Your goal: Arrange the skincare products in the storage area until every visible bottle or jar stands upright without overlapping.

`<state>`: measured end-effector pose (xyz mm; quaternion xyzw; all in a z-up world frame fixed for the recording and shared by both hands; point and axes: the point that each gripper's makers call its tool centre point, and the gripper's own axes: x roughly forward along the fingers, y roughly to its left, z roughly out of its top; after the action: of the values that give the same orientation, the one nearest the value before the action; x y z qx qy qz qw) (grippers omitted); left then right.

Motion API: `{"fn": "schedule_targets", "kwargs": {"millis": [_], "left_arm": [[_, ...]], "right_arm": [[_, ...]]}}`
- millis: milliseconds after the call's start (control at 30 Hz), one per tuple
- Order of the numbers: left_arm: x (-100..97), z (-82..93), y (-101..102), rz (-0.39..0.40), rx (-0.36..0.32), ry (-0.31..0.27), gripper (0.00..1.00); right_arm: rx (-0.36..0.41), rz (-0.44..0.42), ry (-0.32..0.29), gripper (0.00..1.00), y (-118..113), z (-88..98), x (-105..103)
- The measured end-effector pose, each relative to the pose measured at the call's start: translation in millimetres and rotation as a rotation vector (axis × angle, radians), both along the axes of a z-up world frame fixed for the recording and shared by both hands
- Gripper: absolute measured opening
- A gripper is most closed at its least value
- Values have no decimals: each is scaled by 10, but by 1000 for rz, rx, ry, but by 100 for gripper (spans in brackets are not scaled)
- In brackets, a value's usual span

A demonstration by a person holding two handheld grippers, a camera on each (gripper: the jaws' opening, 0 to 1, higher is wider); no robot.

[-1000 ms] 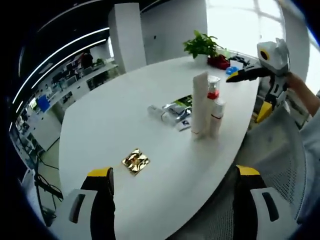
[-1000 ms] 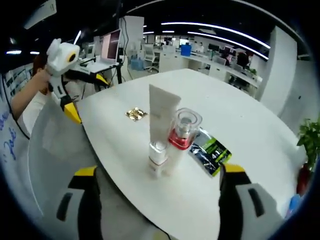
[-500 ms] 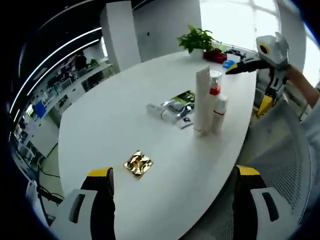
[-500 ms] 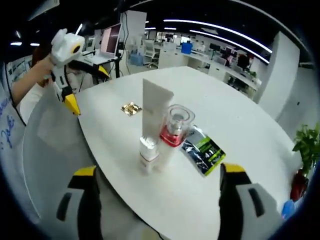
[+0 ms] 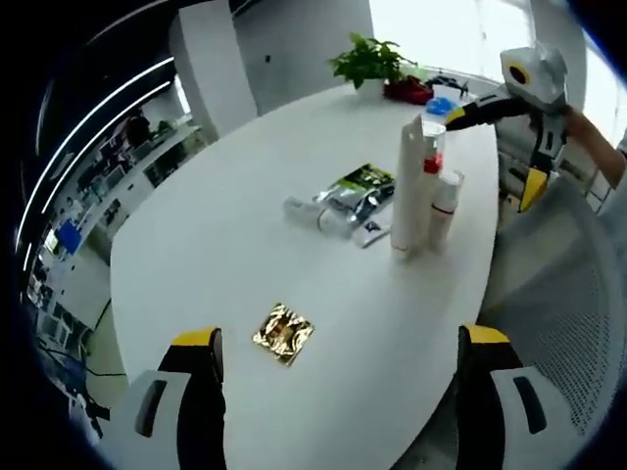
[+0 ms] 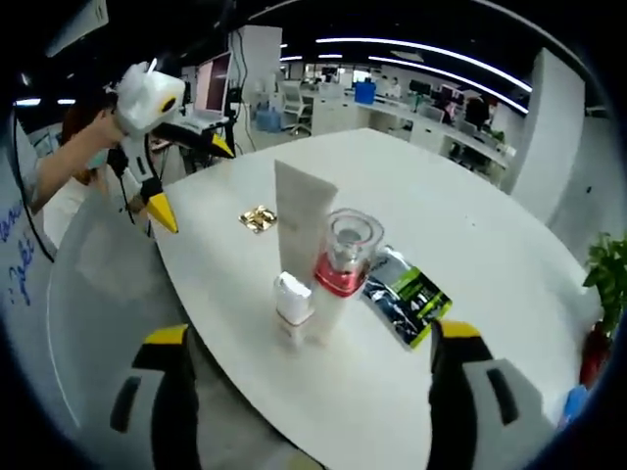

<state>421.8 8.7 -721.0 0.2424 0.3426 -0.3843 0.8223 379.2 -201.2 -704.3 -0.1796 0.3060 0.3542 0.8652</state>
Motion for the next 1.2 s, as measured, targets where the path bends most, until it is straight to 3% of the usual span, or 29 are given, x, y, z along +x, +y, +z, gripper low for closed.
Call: {"fn": "schedule_targets", "kwargs": {"millis": [100,400,800,933,1000,1100,1200], "left_arm": [[36,2,-39,-42,29,-32,97],[218,-56,-128,-132,87,-26,91],[454,-150,-444,-304,96,-51,82],[563,-163,-540,-389,137,-98,75],[603,-197,-556,-406,166,-80,74],[707,-210,-599,-441,201,-102,70],[722,-199,-709,-490,190,-100,68]], "right_arm": [[8,3,-8,100,23,37,8],[3,0,-26,100,0,103,43],[-2,-28,12,100,-83,22,26],[10,-36,20,100,-93,9,13],[5,-42,13,100,-103,4,21],[12,-52,17,100,-114,-1,21],[18,-65,18,100,-138,-1,25]]}}
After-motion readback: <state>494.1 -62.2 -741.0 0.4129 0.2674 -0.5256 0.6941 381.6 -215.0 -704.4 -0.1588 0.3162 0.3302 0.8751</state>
